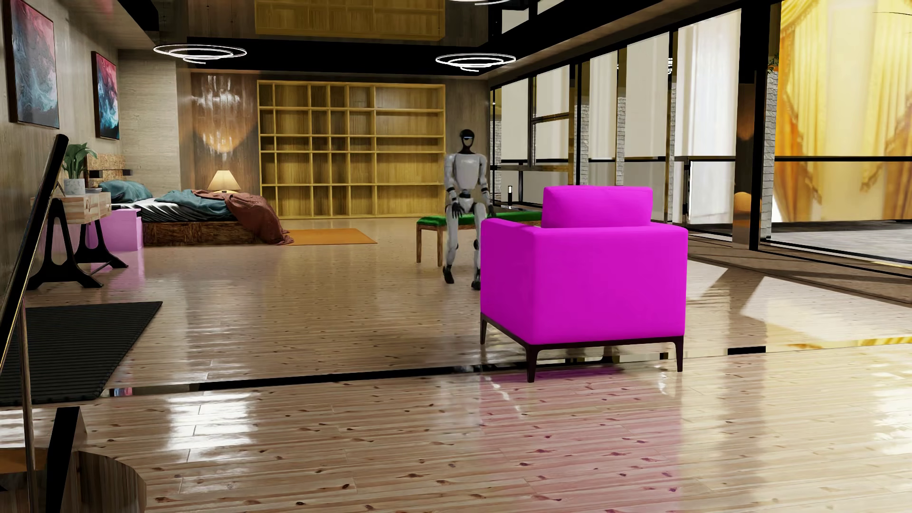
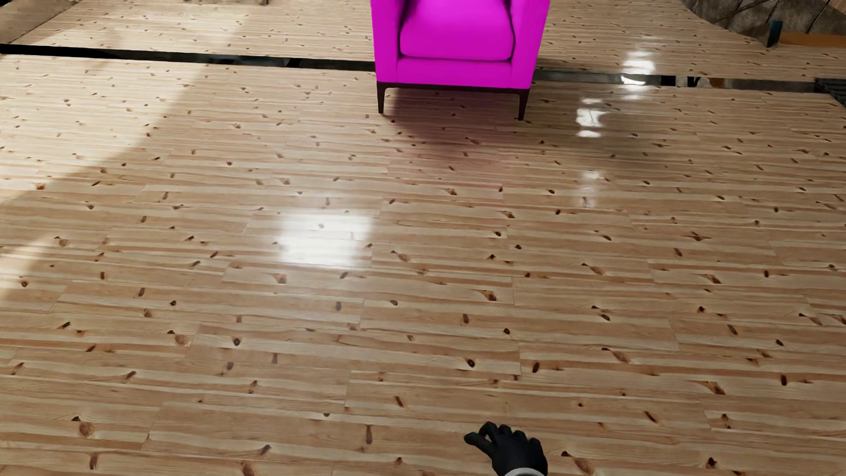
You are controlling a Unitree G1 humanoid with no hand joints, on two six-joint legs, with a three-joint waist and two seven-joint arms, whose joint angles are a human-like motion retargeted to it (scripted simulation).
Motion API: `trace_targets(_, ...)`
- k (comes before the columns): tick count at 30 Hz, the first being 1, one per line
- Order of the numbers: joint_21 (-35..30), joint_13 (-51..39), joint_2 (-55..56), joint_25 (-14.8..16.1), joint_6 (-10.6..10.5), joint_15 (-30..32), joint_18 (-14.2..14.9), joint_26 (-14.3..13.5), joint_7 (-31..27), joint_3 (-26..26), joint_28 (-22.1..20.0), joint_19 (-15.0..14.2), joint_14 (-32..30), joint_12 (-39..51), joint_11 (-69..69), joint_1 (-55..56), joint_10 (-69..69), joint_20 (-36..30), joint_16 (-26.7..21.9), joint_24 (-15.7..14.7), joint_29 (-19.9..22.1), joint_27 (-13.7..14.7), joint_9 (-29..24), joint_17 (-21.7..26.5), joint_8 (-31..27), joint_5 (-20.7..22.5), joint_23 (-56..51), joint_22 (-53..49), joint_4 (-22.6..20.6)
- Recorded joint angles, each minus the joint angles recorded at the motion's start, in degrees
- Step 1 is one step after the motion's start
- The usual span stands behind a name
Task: Walk towards the pink armchair
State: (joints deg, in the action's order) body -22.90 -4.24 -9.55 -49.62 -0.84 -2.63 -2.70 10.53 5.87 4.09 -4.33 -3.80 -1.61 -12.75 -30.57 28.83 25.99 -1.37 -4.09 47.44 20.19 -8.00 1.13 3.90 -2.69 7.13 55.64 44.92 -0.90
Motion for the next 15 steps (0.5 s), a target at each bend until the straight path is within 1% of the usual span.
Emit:
trace_targets(1,0.7,1.1,3.3,0.2,1.0,6.0,-0.8,0.6,1.5,0.2,0.0,-4.4,2.1,0.6,-8.3,-2.0,0.0,0.9,1.1,0.0,-1.1,-2.0,0.0,-0.1,-1.2,-1.4,2.1,0.7,-1.0)
trace_targets(2,-0.3,1.6,8.1,-0.8,2.0,11.8,-0.9,0.4,3.3,0.3,0.1,-10.0,3.9,0.9,-18.0,-4.2,-0.5,1.3,1.8,0.0,-2.8,-2.8,-0.1,0.7,-1.7,-3.2,3.6,1.2,-1.9)
trace_targets(3,-2.2,1.9,13.4,-2.6,3.0,16.5,-1.0,-0.2,5.1,0.4,0.3,-10.3,5.6,1.3,-27.1,-6.4,-1.1,0.9,2.2,0.3,-4.8,-2.1,-0.3,2.2,-1.3,-5.5,3.9,1.6,-2.8)
trace_targets(4,-3.5,2.6,18.5,-3.5,3.8,15.5,-1.1,-0.9,6.5,0.3,0.4,-10.6,7.2,2.0,-34.4,-8.9,-1.9,-0.1,2.0,1.0,-7.0,-0.4,-0.5,4.1,-0.5,-8.1,2.8,2.2,-3.7)
trace_targets(5,-3.3,3.7,23.5,-2.7,4.6,12.1,-1.1,-1.4,7.3,-0.1,0.5,-8.7,8.7,3.2,-39.6,-11.3,-2.5,-1.5,1.6,2.2,-8.9,1.6,-0.7,6.0,-0.3,-10.0,0.5,3.0,-4.8)
trace_targets(6,-1.8,5.3,28.1,-0.8,5.3,8.8,-1.1,-2.4,7.6,-0.7,-0.1,-6.5,10.2,4.2,-42.3,-13.6,-2.6,-2.8,1.0,3.3,-10.1,3.0,-1.0,7.6,0.0,-11.7,-2.3,4.3,-6.0)
trace_targets(7,0.4,7.3,32.1,1.5,5.9,5.0,-1.1,-3.0,7.4,-1.5,-0.5,-3.0,11.6,6.0,-42.4,-15.9,-2.6,-3.3,0.6,4.2,-10.5,3.7,-1.2,9.1,0.2,-12.8,-5.2,5.8,-7.2)
trace_targets(8,2.9,9.2,35.4,3.7,6.3,0.4,-1.1,-3.3,6.8,-2.3,-1.0,-1.2,13.0,7.9,-39.6,-18.2,-2.6,-3.3,0.5,4.6,-10.2,3.3,-1.4,9.9,-0.1,-12.9,-7.6,6.4,-8.2)
trace_targets(9,5.4,10.6,38.0,5.5,6.6,-3.1,-1.0,-3.5,6.1,-3.1,-1.6,-0.8,14.2,9.3,-34.5,-20.3,-2.7,-3.3,0.4,4.4,-9.6,2.0,-1.6,9.8,-0.5,-12.7,-9.5,6.1,-9.0)
trace_targets(10,7.3,11.7,40.0,6.8,6.8,-4.3,-0.9,-3.6,5.3,-3.9,-2.5,0.6,15.0,11.0,-27.4,-22.5,-3.3,-3.3,0.4,4.1,-8.5,0.4,-1.6,9.0,-0.6,-12.4,-10.4,5.6,-9.6)
trace_targets(11,8.8,12.1,41.1,7.8,6.8,-4.7,-0.8,-4.3,4.5,-4.7,-3.5,1.0,15.6,12.2,-18.5,-24.6,-4.2,-3.6,0.2,3.7,-7.8,-0.9,-1.5,8.4,-0.1,-12.4,-10.4,5.0,-10.0)
trace_targets(12,9.6,12.3,41.7,8.1,6.8,-2.3,-0.6,-4.9,3.7,-5.3,-4.1,2.8,15.9,13.3,-8.7,-26.8,-5.6,-4.0,-0.1,3.3,-7.4,-1.7,-1.4,7.9,1.1,-12.4,-9.9,4.2,-10.3)
trace_targets(13,9.8,12.4,41.6,7.9,6.8,1.2,-0.4,-5.6,2.8,-5.9,-4.3,2.3,15.9,14.3,1.5,-29.0,-7.3,-4.4,-0.3,2.8,-7.4,-2.2,-1.2,7.4,2.7,-12.4,-9.1,3.3,-10.5)
trace_targets(14,9.7,12.6,41.0,7.4,6.7,2.1,-0.2,-6.3,1.8,-6.4,-4.4,0.5,15.9,15.1,10.9,-31.1,-8.6,-5.0,-0.5,2.1,-7.6,-2.3,-1.0,6.9,4.3,-12.2,-8.2,2.3,-10.7)
trace_targets(15,9.6,12.8,40.4,6.7,6.5,2.8,0.1,-6.8,0.7,-6.9,-4.5,0.7,15.7,15.6,18.1,-32.9,-9.3,-5.6,-0.6,1.4,-8.0,-2.2,-0.9,6.5,5.1,-11.5,-7.2,1.4,-10.8)
